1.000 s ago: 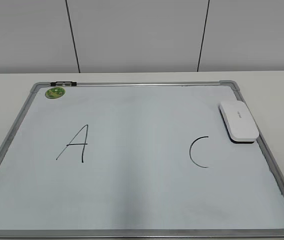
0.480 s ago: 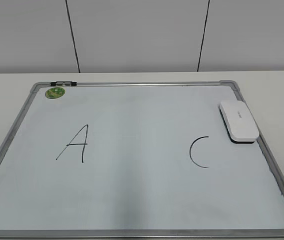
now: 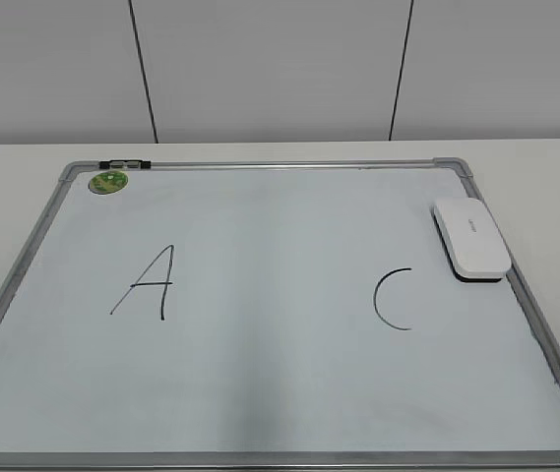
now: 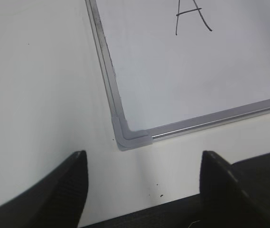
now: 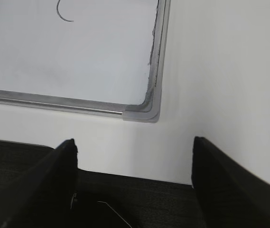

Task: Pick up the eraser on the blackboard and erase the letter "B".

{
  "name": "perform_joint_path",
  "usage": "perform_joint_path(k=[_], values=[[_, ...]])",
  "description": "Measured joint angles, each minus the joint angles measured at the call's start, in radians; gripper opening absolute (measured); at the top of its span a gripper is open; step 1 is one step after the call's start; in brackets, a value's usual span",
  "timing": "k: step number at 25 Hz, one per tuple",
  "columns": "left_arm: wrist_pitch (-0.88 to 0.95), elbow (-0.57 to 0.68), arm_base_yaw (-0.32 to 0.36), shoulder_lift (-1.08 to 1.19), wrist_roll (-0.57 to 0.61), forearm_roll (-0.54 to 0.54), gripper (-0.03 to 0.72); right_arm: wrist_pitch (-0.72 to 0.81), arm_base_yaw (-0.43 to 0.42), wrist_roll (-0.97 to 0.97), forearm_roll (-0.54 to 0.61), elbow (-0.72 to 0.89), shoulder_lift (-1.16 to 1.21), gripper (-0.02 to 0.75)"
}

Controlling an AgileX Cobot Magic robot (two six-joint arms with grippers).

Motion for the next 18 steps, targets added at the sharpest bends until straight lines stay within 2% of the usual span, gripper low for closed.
perform_joint_path(k=[13, 18], values=[[0.000, 0.000, 0.000, -0.024, 0.000, 0.000, 0.536, 0.000, 0.000, 0.000, 0.000, 0.000, -0.030, 0.555], [0.002, 0.000, 0.044, -0.095, 0.000, -0.002, 0.536, 0.000, -0.028, 0.000, 0.000, 0.000, -0.108, 0.555]])
